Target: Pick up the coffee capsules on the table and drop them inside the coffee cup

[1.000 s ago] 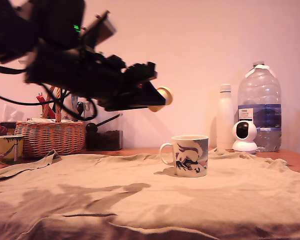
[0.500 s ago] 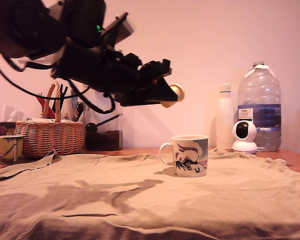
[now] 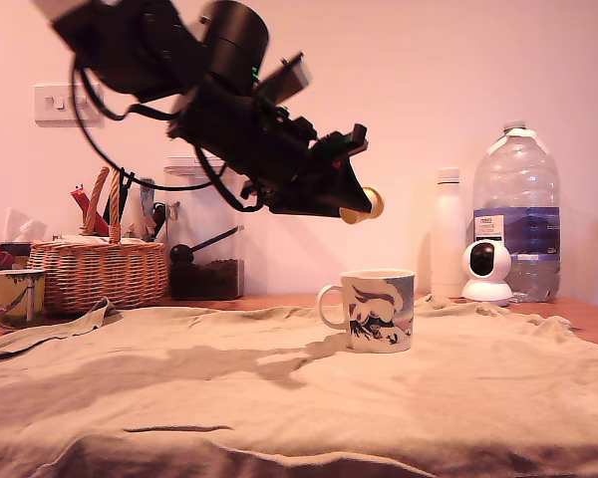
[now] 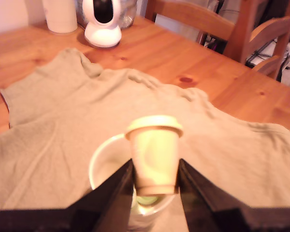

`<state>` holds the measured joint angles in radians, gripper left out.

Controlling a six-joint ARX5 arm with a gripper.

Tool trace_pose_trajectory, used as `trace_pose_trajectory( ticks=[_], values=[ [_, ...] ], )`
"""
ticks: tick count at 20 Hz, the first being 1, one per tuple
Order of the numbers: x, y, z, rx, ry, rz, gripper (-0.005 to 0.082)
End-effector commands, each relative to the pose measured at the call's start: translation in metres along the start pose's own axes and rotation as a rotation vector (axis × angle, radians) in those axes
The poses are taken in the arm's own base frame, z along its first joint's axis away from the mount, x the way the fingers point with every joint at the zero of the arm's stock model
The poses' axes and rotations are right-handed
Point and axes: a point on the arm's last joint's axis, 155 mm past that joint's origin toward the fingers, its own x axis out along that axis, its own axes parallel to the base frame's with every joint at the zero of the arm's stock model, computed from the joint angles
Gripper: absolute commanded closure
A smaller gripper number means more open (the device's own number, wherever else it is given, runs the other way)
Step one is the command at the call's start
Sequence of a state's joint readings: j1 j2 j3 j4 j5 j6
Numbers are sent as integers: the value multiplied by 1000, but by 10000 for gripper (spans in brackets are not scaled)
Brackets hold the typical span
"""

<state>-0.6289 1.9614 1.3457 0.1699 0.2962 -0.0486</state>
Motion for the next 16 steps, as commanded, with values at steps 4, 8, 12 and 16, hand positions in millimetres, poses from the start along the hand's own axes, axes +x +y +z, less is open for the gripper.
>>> trace_pose_trajectory(
  ticks=[4, 8, 12, 16],
  values=[
    [27, 5, -22, -31, 118, -15, 589],
    [43, 10, -35, -34, 209, -13, 589],
    [46, 12, -43, -45, 246, -11, 589],
    [46, 12, -42, -45, 244, -11, 589]
  ],
)
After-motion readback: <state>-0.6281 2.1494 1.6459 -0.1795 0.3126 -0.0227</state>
